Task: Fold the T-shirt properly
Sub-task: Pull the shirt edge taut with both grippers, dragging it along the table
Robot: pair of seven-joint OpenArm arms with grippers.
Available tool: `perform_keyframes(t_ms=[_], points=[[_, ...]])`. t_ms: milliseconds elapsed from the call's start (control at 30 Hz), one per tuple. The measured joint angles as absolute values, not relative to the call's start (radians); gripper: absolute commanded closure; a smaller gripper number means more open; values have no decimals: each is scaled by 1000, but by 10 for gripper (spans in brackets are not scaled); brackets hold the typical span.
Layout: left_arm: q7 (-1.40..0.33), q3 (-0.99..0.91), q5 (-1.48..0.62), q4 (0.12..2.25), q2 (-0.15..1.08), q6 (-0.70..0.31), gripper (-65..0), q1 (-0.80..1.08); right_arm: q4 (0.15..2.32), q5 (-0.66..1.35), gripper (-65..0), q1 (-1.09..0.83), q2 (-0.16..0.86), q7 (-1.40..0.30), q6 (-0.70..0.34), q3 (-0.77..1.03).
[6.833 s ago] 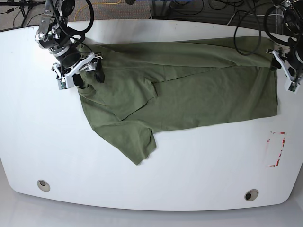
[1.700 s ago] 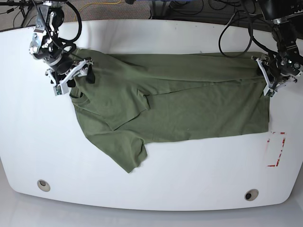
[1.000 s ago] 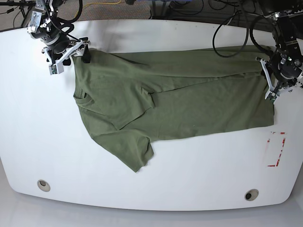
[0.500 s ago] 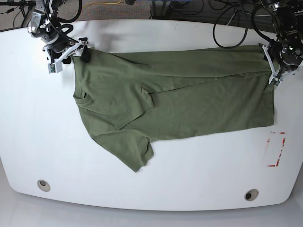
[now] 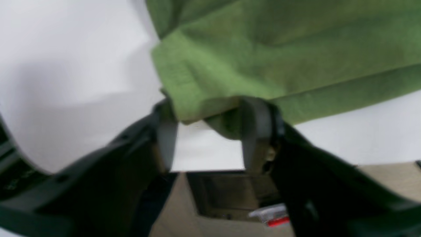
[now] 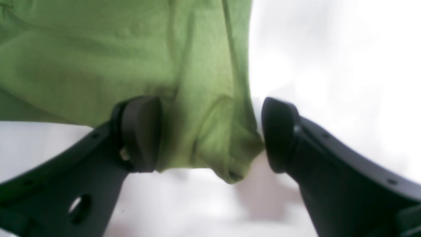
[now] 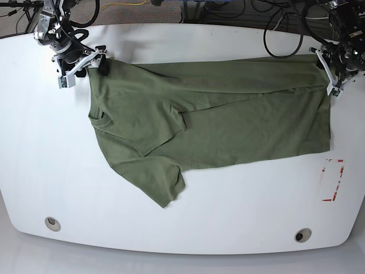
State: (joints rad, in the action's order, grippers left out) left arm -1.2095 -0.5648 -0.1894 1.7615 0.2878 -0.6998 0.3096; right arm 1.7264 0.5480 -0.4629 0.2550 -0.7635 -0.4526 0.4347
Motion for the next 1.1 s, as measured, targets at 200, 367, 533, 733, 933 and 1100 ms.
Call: perform_keyframes(t_ms=[200,367,533,733,933,1100], points=[[-1109,-562,-189,1668,290,-697,-339,307,1738,547,-453,-463,254,-774,-453,433],[-1082,-565,-201,1635,300,-698,-338,300,1746,546,-438,-463,252,-787,-453,431],[-1073,-564,-207,1630,307,-698,-258,302,1745,546,-289,-463,252,-788,-453,431],[-1068,-527,-215,1612,339,-701,-135,302,1740,538,-151,-463,258,-791,-453,432],[-1050,-505,-231,1584,369,-702,-112,299,1740,539,-116,-463,258,-790,-453,431],[-1047,-505,-233,1582,377,-702,-110,299,1740,540,-84,-469,261,-795,-453,431]])
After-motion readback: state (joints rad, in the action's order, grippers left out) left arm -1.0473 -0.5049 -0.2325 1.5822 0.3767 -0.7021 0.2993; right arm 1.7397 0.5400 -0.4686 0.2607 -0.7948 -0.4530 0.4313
